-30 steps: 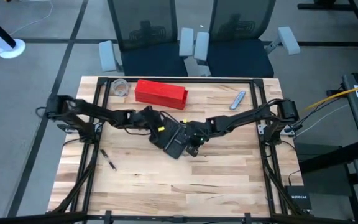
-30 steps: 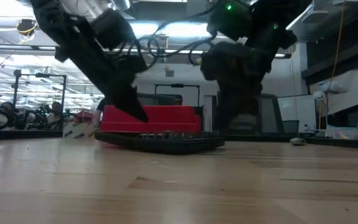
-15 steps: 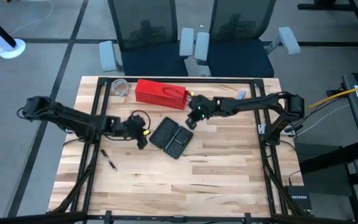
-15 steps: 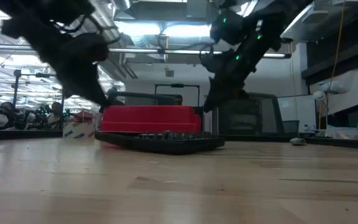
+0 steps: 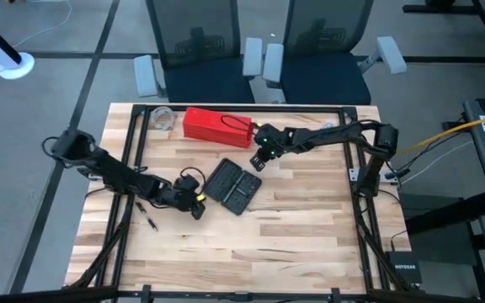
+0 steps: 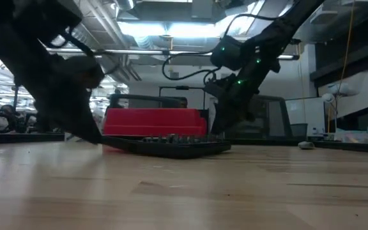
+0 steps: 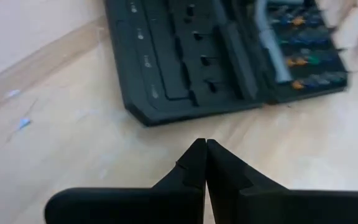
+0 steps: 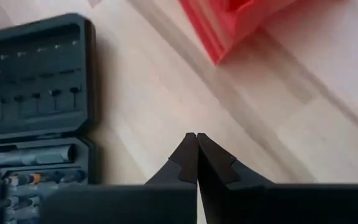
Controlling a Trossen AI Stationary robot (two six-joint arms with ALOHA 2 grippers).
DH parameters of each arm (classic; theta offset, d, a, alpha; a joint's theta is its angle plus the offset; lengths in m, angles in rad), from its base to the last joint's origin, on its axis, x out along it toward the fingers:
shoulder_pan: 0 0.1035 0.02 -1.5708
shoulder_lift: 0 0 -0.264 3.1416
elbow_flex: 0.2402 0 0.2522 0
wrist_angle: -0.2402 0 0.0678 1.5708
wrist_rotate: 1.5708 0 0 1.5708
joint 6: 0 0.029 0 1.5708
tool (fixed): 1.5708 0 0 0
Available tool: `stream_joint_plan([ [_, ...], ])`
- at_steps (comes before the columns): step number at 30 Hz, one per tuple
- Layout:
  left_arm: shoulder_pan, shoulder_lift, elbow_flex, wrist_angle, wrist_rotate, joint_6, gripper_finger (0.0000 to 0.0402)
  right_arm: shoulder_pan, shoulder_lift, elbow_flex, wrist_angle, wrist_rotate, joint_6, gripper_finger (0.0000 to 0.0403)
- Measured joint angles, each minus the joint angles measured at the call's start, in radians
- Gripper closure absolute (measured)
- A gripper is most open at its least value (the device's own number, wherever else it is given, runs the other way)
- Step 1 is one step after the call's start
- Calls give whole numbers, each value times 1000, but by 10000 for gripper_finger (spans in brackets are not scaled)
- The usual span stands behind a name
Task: Prefit tool cases
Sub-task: Remove the screwdriver bit from the tool case
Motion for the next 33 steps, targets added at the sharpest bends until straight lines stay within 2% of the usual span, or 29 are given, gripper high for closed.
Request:
stream_joint_plan([
  [7, 68, 90, 3, 78, 7, 10, 401, 65, 9, 0, -8, 13, 43, 403],
  [13, 152, 94, 3, 124, 12, 193, 401, 168, 58, 0, 0, 25, 114, 403],
  [19, 251, 95, 11, 120, 16, 333, 401, 261, 70, -1, -18, 99, 202, 403],
  [25, 330, 96, 17, 139, -16, 449, 401, 332, 67, 0, 4, 12, 278, 403],
  [33, 357, 95, 20, 166, 143, 469, 401, 356, 59, 0, -15, 22, 278, 403],
])
